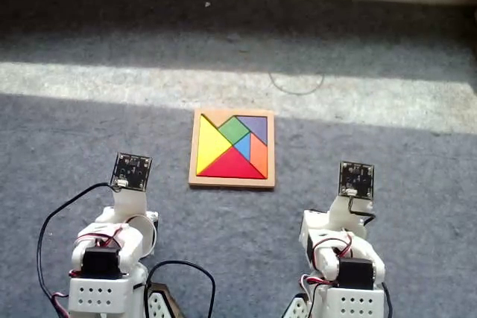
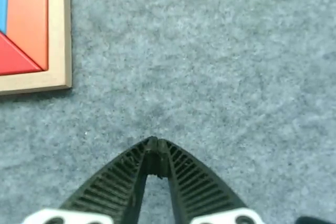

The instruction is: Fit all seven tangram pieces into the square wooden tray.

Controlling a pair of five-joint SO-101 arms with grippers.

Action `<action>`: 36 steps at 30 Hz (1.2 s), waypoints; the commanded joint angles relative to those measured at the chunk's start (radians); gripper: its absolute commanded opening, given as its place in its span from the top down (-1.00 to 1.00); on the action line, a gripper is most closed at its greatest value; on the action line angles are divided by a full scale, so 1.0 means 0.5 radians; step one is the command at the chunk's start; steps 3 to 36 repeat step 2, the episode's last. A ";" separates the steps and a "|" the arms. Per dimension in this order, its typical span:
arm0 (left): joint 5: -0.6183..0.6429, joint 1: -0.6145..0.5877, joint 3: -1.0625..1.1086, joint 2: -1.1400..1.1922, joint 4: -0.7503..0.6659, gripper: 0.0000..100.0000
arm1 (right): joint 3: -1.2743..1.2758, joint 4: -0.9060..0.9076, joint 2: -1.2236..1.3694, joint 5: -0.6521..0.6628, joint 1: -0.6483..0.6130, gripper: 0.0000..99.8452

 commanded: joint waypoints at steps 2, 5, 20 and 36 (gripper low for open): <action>0.006 -0.026 0.038 -0.087 0.009 0.99 | 0.229 0.014 -0.008 0.021 0.023 0.98; 0.006 -0.026 0.038 -0.087 0.009 0.99 | 0.229 0.014 -0.008 0.021 0.023 0.98; 0.006 -0.026 0.038 -0.087 0.009 0.99 | 0.229 0.014 -0.008 0.021 0.023 0.98; 0.006 -0.026 0.038 -0.087 0.009 0.99 | 0.229 0.014 -0.008 0.021 0.023 0.98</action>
